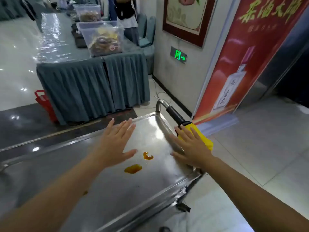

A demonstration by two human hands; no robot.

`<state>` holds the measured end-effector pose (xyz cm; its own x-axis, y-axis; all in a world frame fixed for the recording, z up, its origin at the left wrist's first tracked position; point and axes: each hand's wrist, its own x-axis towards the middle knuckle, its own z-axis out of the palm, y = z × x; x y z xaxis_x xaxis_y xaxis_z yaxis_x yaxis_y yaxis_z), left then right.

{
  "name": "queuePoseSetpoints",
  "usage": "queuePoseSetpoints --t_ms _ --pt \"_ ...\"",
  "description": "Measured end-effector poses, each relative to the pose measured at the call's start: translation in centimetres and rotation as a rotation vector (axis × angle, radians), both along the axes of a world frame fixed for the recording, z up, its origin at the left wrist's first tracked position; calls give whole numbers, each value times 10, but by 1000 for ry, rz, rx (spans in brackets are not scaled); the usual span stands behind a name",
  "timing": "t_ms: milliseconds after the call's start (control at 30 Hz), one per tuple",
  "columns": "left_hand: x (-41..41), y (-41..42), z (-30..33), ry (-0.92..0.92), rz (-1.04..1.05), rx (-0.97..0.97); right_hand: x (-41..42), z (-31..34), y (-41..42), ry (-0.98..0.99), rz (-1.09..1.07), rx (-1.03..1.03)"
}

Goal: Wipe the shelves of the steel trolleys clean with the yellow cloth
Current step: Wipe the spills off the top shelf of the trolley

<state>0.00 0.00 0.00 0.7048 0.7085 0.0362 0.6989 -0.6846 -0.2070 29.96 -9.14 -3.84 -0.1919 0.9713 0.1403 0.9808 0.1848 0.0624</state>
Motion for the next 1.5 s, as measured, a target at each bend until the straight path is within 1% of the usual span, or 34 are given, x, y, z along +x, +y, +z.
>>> queuePoseSetpoints --t_ms 33,133,233,333,467,567,633,700,767,800,833,900,967,1067,1267,1400,1467,1500 --pt "14 6 -5 14 12 -26 15 -3 5 -8 -5 -45" --pt "56 22 -22 -9 8 -28 57 -16 18 -34 -97 -105" --pt "96 32 -39 -2 -5 -53 92 -34 27 6 -184 -177" --pt "128 37 -53 -3 -3 -121 116 -50 32 111 -242 -267" --pt "171 45 -66 -56 6 -209 126 -72 30 371 -218 -327" --pt "206 55 -75 -101 35 -388 128 -81 29 473 -187 -316" --pt "229 61 -82 -195 81 -529 130 -84 30 496 -152 -310" --pt "247 64 -88 -349 156 -699 134 -85 29 509 -109 -315" --pt "261 66 -94 -518 293 -841 137 -83 27 516 -68 -319" --pt "266 68 -96 -580 371 -877 139 -83 26 509 -51 -324" --pt "269 71 -98 -609 429 -888 140 -81 24 494 -39 -325" --pt "272 76 -100 -577 464 -879 139 -80 20 477 -32 -316" --pt "272 79 -98 -504 426 -878 137 -79 16 476 -40 -313" --pt "269 80 -91 -519 381 -935 136 -78 12 461 -39 -301" --pt "242 59 -52 -746 295 -1189 125 -64 3 401 -4 -189" --pt "206 40 -28 -947 239 -1318 106 -36 -5 512 -25 -72" --pt "181 33 -21 -1035 252 -1330 90 -19 -4 548 -20 -58" --pt "167 31 -20 -1051 276 -1319 81 -12 -4 555 -5 -60"
